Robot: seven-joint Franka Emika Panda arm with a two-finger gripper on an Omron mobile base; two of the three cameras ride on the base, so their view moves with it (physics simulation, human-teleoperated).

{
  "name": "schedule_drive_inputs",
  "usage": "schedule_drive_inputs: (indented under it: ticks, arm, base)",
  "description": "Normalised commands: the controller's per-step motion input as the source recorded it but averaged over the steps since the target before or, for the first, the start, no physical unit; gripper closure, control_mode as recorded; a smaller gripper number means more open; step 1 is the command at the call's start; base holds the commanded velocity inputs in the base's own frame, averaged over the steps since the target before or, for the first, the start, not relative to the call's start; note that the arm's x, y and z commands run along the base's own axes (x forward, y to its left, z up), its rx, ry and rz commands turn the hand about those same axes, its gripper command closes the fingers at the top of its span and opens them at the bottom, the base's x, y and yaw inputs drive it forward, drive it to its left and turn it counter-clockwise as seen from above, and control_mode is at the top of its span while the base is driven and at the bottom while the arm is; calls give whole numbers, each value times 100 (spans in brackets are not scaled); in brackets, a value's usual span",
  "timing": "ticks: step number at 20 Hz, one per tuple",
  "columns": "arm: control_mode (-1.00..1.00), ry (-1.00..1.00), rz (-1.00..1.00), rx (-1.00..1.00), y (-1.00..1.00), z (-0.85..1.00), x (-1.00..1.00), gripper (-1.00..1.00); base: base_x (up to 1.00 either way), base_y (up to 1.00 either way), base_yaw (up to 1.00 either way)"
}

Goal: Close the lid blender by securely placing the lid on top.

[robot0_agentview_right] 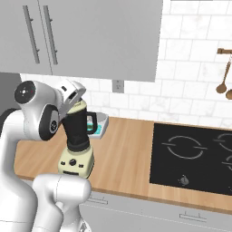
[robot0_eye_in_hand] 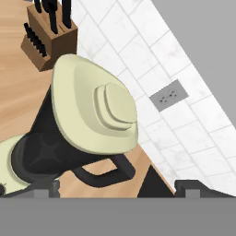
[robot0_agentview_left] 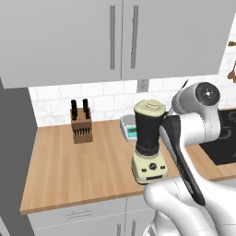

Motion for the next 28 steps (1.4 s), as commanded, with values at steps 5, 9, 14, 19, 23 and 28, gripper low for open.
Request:
schedule_drive_inputs:
  ticks: [5, 9, 14, 19, 23, 28]
  arm:
    - [-100, 0, 0, 0, -15, 0, 1, -100]
    - [-100, 0, 0, 0, -11, 0, 0, -100]
    - [-100, 0, 0, 0, -1, 0, 0, -100]
    - [-100, 0, 0, 0, -7, 0, 0, -100]
    - [-100, 0, 0, 0, -36, -7, 8, -100]
    - [-100, 0, 0, 0, -58, -22, 13, -100]
  base:
    - [0, 0, 0]
    - [0, 0, 0]
    - [0, 0, 0]
    - [0, 0, 0]
    - [0, 0, 0]
    - [0, 0, 0]
